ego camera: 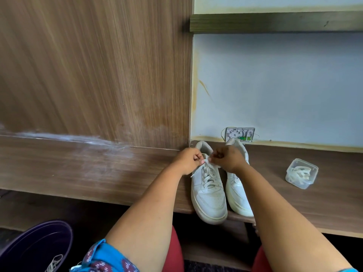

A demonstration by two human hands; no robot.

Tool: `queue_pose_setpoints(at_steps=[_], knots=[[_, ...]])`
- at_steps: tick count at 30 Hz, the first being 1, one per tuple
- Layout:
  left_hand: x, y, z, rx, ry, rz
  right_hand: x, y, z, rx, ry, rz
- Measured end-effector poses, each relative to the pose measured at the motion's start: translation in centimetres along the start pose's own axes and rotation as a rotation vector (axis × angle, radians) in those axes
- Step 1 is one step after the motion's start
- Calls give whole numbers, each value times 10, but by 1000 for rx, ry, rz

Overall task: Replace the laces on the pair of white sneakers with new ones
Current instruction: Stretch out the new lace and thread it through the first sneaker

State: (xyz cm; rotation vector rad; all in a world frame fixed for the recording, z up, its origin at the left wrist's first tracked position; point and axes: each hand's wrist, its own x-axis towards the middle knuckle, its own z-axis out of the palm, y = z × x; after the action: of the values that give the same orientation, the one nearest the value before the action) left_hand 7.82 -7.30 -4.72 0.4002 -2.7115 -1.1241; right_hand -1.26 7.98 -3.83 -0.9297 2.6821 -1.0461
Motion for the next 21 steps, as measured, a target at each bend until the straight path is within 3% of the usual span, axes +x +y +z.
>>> queue_pose_setpoints(at_steps=[2,8,17,21], knots=[[-3,2,-1,24,9,7,-7,5,3,-25,-39,-27],[-8,7,1,49,51,-3,-21,3,14,-32,60,-70],[-13,9,-9,162,98,2,-25,5,11,-358,55,-113],[-13,7,-10,162,72,4,-25,19,6,-165,33,-149]])
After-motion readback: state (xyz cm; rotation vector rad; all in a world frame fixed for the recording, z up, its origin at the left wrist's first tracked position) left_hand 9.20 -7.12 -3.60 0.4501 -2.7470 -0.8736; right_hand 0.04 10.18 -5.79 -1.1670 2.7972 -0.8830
